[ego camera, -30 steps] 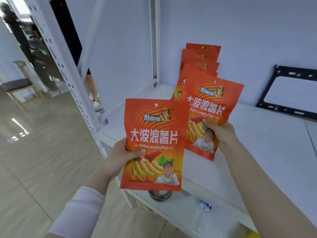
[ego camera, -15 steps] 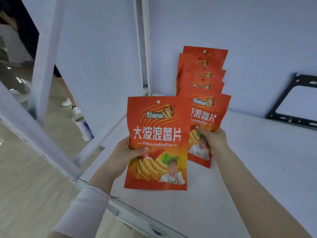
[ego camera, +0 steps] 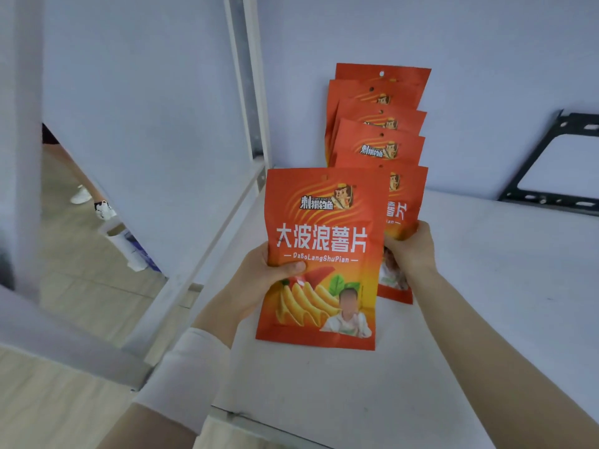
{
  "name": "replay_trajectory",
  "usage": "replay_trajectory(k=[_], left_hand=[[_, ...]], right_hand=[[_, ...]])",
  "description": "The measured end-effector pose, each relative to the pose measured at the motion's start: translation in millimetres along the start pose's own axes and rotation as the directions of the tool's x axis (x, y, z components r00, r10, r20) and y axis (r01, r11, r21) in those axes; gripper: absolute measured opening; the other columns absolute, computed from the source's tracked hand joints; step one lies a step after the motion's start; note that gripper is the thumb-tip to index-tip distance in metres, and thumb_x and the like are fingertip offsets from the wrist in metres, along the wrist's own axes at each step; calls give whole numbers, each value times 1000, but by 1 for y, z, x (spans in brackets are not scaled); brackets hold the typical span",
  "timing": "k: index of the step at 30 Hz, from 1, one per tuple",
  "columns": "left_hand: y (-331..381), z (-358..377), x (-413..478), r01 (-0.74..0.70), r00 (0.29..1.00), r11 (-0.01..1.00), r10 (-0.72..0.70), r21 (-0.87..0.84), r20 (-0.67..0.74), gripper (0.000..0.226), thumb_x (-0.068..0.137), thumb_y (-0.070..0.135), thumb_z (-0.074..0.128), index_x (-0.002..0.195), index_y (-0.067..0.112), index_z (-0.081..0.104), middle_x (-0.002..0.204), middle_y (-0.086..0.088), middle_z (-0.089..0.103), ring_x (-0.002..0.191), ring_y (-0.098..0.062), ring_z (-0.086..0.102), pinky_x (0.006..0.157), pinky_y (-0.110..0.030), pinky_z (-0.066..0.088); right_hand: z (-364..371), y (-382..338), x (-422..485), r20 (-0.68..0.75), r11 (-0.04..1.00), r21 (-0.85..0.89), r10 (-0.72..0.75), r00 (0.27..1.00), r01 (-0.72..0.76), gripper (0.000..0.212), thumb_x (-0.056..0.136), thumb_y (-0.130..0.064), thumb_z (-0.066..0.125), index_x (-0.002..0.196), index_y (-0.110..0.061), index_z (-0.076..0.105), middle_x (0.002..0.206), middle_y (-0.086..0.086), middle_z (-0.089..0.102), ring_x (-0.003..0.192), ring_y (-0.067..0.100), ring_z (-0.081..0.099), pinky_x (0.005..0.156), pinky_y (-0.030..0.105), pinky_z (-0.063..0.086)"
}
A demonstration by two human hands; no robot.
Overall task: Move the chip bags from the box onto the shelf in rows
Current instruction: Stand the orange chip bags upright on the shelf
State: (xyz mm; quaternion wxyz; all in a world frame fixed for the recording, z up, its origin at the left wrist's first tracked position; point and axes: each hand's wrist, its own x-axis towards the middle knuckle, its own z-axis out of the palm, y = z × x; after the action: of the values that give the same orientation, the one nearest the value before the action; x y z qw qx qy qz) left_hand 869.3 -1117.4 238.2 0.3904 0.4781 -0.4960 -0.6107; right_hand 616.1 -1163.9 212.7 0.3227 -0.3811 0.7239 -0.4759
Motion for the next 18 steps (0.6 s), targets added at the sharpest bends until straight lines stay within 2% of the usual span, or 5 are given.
replay_trajectory(k=[3, 8, 12, 14, 18], left_hand=[[-4, -1, 3, 19, 1000, 1000, -19, 3, 0, 51, 66, 22, 81, 112, 20, 59, 107, -4, 70, 100, -21, 66, 93, -45, 49], [-5, -4, 7, 21, 1000, 1000, -21, 22, 7, 66, 54, 40, 81, 114, 23, 59, 106, -1, 70, 99, -21, 67, 92, -46, 50], [-3, -2, 11, 9, 1000, 1000, -9, 24, 15, 77, 45, 48, 84, 114, 24, 59, 106, 0, 70, 99, -20, 67, 89, -43, 51], [-3, 0, 13, 0, 1000, 999, -1, 36, 16, 71, 49, 47, 80, 113, 26, 58, 105, 2, 70, 98, -17, 67, 88, -40, 52], [-1, 6, 18, -8, 1000, 999, 6, 40, 31, 60, 58, 43, 82, 110, 29, 58, 103, 4, 71, 97, -16, 67, 88, -40, 53]], right_hand=[[-2, -1, -4, 5, 999, 41, -29, 1000, 28, 64, 67, -28, 81, 118, -8, 49, 100, 4, 64, 68, 7, 60, 42, 10, 40], [-6, -4, -6, 43, 998, 46, -42, 998, 40, 70, 70, -26, 80, 126, -11, 41, 103, 1, 61, 67, 0, 57, 53, 12, 42], [-12, -6, -5, 54, 998, 15, -54, 997, 53, 81, 71, -35, 77, 136, -14, 32, 118, 2, 56, 95, 14, 59, 82, 27, 47], [-20, -7, -3, 53, 997, -53, -56, 997, 59, 87, 72, -42, 75, 140, -14, 27, 123, 5, 54, 108, 21, 57, 91, 35, 46], [-54, -8, 7, -42, 937, -301, -196, 980, 174, 85, 74, -47, 70, 139, -8, 32, 119, 9, 58, 108, 25, 54, 91, 39, 46]])
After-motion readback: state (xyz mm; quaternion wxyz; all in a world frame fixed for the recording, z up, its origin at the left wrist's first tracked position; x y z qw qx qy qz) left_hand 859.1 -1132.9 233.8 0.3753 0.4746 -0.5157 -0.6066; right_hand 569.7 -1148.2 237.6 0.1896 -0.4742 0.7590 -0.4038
